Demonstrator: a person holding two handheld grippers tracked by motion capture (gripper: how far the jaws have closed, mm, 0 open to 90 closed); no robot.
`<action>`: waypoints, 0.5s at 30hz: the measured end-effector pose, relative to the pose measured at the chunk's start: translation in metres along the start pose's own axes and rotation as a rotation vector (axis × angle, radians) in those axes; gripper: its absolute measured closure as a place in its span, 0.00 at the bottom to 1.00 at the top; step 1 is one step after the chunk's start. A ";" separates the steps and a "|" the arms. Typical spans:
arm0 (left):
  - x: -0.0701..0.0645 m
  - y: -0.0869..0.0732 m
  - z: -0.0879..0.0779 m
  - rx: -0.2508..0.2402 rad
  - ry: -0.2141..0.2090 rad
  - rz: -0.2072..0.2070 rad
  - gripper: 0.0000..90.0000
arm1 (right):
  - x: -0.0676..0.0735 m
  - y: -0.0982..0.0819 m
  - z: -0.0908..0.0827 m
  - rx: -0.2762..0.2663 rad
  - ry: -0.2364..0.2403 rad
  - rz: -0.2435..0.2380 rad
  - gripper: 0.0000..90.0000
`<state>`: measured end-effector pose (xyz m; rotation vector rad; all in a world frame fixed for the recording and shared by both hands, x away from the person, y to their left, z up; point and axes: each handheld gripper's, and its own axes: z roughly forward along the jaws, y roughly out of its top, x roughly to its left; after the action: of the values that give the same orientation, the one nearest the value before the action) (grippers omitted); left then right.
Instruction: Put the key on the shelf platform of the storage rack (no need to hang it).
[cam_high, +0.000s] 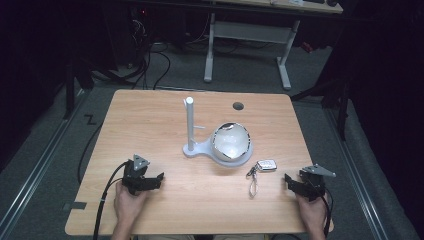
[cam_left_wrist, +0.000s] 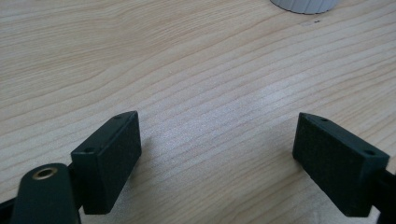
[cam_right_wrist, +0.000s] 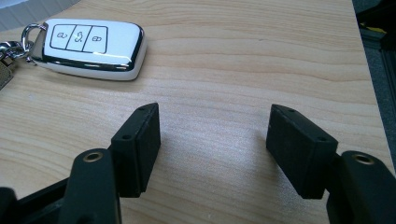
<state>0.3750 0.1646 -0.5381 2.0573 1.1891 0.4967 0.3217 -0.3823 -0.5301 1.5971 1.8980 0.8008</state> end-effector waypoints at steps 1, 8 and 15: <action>0.000 0.000 0.000 0.000 0.000 -0.001 0.18 | 0.000 0.000 0.000 0.000 0.000 0.001 0.39; 0.000 0.000 0.000 -0.002 0.002 -0.003 0.18 | 0.000 0.000 0.000 0.000 0.001 0.001 0.39; 0.000 0.000 0.000 -0.002 0.002 -0.004 0.18 | 0.000 0.000 0.000 0.001 0.001 0.000 0.40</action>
<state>0.3747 0.1647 -0.5381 2.0524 1.1933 0.4978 0.3218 -0.3823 -0.5300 1.5978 1.8993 0.8016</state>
